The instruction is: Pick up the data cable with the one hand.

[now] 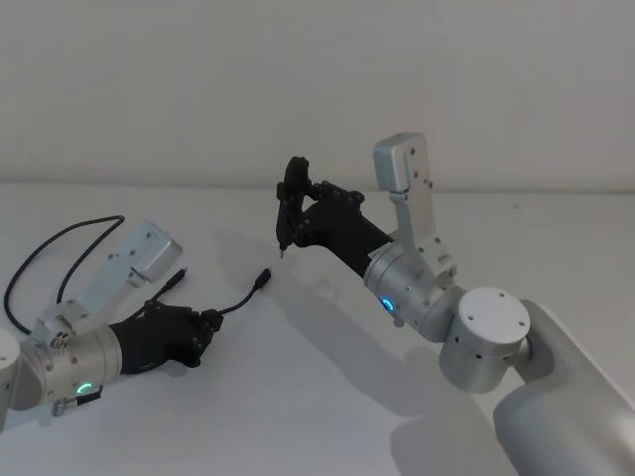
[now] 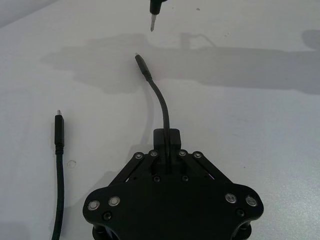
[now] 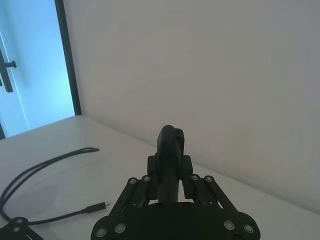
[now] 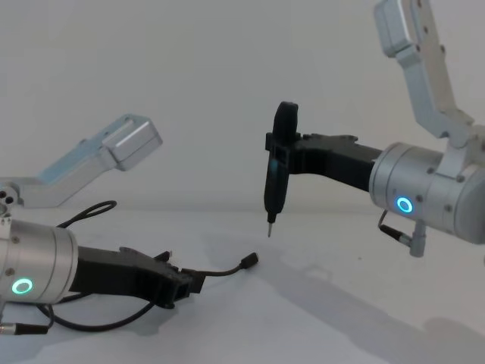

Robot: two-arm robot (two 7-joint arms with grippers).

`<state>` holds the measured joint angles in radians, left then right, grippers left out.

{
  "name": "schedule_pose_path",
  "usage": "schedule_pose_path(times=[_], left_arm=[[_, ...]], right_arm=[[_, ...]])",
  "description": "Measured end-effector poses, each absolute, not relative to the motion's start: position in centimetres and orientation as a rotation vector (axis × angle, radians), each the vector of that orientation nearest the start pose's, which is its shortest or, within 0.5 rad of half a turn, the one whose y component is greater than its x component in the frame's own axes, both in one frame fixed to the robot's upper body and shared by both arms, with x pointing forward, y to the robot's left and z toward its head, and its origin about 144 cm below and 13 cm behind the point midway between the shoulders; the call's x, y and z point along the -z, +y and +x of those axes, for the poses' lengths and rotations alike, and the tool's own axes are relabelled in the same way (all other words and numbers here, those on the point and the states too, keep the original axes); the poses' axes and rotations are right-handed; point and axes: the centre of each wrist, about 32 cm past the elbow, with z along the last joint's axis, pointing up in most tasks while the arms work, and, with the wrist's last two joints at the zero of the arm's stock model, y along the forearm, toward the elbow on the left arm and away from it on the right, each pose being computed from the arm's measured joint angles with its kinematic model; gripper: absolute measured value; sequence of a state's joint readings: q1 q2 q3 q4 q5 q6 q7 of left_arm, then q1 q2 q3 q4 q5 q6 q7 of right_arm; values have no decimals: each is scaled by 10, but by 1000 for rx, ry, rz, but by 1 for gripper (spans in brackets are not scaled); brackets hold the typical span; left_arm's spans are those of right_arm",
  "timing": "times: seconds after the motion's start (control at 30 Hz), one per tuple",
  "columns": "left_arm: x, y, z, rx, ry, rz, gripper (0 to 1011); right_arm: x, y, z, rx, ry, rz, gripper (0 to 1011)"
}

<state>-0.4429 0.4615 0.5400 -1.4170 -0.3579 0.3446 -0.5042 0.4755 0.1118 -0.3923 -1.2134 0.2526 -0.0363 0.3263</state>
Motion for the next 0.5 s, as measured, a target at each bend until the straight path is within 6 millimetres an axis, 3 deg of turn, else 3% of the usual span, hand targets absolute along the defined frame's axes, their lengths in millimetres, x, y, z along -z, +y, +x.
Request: schedule_pose_path(times=[0.5], left_arm=[[-1209,234,547,-707,70,393,45]], right_arm=[[-1189,-154,585,900,-59,14,274]])
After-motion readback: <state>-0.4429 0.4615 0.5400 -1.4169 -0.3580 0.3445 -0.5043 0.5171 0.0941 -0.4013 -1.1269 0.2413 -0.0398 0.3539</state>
